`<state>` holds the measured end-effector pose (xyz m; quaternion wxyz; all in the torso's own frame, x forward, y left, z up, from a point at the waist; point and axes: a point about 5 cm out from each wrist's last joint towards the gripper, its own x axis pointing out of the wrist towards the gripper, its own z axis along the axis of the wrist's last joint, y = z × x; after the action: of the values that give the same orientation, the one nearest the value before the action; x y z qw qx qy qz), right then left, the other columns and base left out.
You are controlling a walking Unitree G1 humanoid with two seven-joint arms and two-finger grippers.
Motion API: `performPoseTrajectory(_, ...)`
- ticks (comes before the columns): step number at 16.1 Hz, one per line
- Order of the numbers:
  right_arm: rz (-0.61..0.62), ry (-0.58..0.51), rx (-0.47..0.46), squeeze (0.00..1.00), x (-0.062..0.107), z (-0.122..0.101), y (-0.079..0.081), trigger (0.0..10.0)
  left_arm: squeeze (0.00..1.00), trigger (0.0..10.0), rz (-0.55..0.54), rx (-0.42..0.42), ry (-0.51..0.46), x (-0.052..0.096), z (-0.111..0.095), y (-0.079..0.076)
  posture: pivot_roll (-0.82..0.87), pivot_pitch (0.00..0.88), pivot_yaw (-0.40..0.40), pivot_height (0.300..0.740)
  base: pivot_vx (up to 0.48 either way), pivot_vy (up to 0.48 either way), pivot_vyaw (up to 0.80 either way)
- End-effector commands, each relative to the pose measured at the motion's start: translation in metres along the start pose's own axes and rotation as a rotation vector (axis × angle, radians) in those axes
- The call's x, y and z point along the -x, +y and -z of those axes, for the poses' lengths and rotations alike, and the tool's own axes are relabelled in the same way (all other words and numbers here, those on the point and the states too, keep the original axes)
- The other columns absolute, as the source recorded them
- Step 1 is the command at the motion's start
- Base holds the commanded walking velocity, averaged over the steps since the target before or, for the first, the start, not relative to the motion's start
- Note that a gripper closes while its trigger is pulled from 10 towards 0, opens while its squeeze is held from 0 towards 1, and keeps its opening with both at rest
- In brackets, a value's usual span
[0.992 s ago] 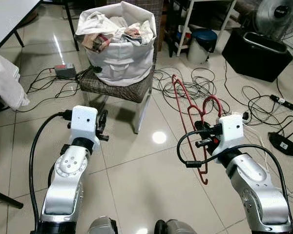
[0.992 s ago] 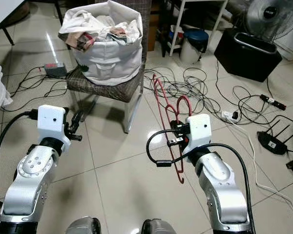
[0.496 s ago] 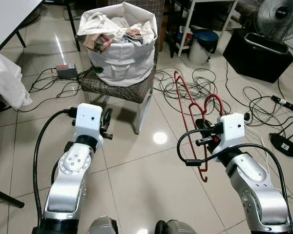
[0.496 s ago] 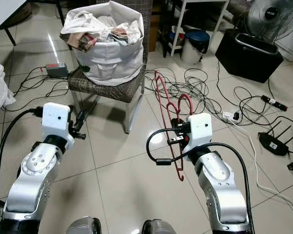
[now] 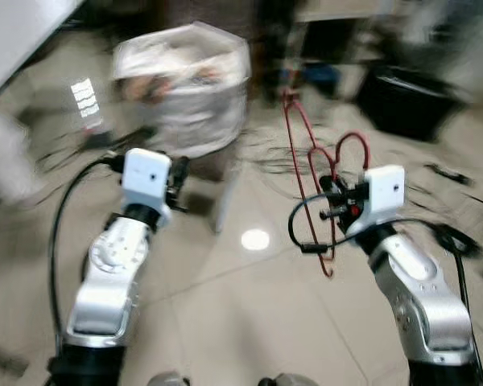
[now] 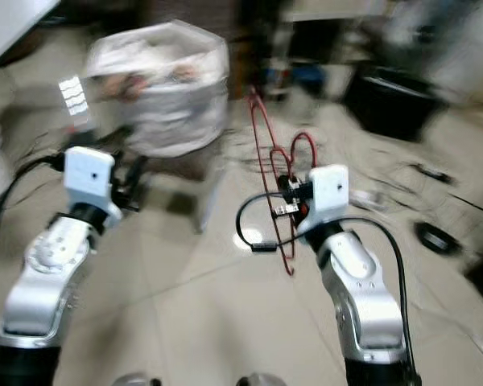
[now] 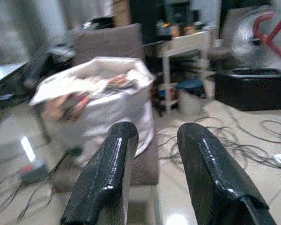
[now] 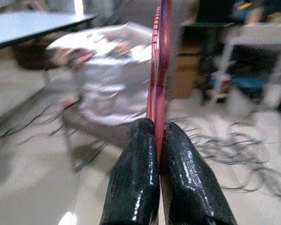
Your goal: Hang hanger
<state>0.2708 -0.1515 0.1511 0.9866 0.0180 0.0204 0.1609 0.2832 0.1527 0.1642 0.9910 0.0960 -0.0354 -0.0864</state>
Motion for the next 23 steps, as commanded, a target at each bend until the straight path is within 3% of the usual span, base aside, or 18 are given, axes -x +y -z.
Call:
performPoseTrajectory(1, 0.049, -0.001, 0.006, 0.0, 0.002, -0.002, -0.013, 10.0, 0.0, 10.0, 0.035, 0.009, -0.013, -0.005, -0.006, -0.008, -0.03, 0.035, -0.062, 0.74, 0.352, 0.0, -0.79)
performPoseTrajectory(6, 0.081, -0.025, 0.005, 0.0, 0.004, -0.007, -0.019, 10.0, 0.0, 10.0, 0.008, 0.009, -0.009, -0.012, -0.012, 0.002, -0.04, 0.033, -0.043, 0.74, 0.38, 0.0, -0.25)
performPoseTrajectory(10, 0.055, -0.022, 0.007, 0.0, 0.005, -0.007, -0.012, 10.0, 0.0, 10.0, -0.027, 0.013, 0.012, -0.015, -0.01, 0.007, -0.05, 0.034, -0.035, 0.74, 0.394, 0.0, 0.0)
performPoseTrajectory(12, -0.017, 0.008, 0.106, 0.0, 0.003, -0.004, -0.004, 10.0, 0.0, 10.0, -0.036, 0.029, 0.012, -0.016, -0.012, 0.008, -0.05, 0.038, -0.042, 0.74, 0.444, 0.0, 0.67)
performPoseTrajectory(18, -0.043, 0.009, 0.133, 0.0, 0.004, -0.005, -0.002, 10.0, 0.0, 10.0, -0.034, 0.025, 0.015, -0.013, -0.012, 0.008, -0.05, 0.053, -0.042, 0.74, 0.471, 0.0, 0.8)
performPoseTrajectory(20, -0.009, -0.004, 0.094, 0.0, 0.006, -0.006, -0.006, 10.0, 0.0, 10.0, -0.034, 0.026, 0.014, -0.015, -0.013, 0.007, -0.05, 0.053, -0.04, 0.74, 0.461, 0.0, 0.0)
performPoseTrajectory(23, -0.013, 0.002, 0.107, 0.0, 0.011, -0.005, -0.006, 10.0, 0.0, 10.0, -0.031, 0.025, 0.017, -0.016, -0.013, 0.008, -0.06, 0.051, -0.03, 0.74, 0.424, 0.0, 0.0)
